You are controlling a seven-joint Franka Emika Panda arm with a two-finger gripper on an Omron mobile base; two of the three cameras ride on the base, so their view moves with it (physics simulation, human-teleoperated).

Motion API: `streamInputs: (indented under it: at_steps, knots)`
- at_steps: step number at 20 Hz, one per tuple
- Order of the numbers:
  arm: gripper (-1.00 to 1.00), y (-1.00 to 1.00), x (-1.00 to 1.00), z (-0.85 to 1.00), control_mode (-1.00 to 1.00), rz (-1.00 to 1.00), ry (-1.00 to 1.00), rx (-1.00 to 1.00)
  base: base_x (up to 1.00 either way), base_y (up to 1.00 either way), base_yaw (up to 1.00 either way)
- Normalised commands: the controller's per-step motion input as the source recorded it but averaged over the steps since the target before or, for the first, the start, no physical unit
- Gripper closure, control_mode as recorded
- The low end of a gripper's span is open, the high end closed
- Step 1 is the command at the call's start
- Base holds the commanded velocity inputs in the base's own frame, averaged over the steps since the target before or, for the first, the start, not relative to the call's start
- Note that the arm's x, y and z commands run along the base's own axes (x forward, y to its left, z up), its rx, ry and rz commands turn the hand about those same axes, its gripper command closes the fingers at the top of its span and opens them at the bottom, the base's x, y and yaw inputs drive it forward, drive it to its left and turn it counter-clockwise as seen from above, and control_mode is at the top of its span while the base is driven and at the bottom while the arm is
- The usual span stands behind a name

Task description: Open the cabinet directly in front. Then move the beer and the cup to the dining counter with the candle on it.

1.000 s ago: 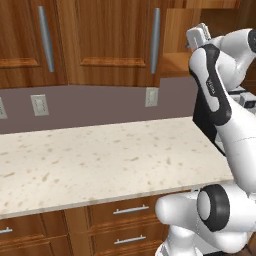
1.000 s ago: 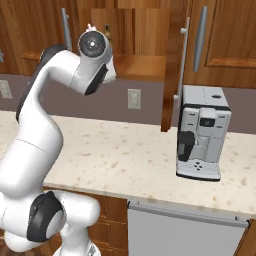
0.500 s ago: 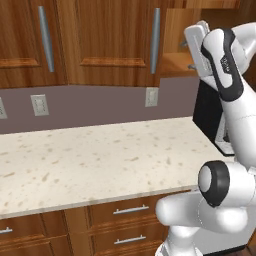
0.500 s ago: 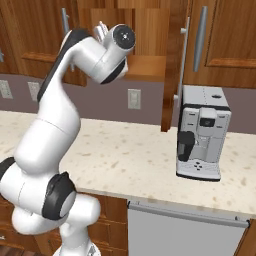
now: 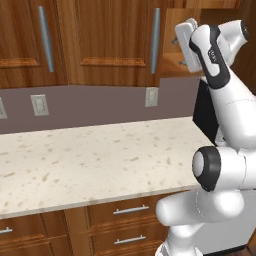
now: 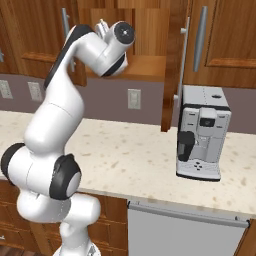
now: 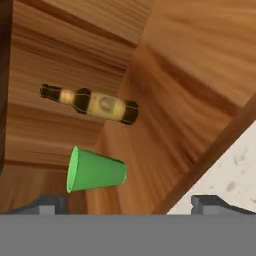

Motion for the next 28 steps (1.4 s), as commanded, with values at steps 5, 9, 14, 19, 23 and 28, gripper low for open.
streamInputs:
  at_steps: [5,9,14,19,23,28]
  knots:
    - [-1.00,0.43,0.66,-0.03,-1.00,0.07,0.00,0.00,0.00,0.00,0.00]
    - [-1.00,0.39,0.18,0.00,-1.00,0.27,0.04,0.02,0.00,0.00,0.00]
    - [-1.00,0.23,-0.15,-0.01,-1.00,0.46,0.07,0.03,0.00,0.00,0.00]
    - [-1.00,0.05,-0.76,0.00,-1.00,0.55,0.00,0.07,0.00,0.00,0.00]
    - [-1.00,0.07,-0.99,0.04,-1.00,0.56,0.00,0.08,0.00,0.00,0.00]
    - [-1.00,0.32,-0.91,0.15,-1.00,0.52,0.00,0.09,0.00,0.00,0.00]
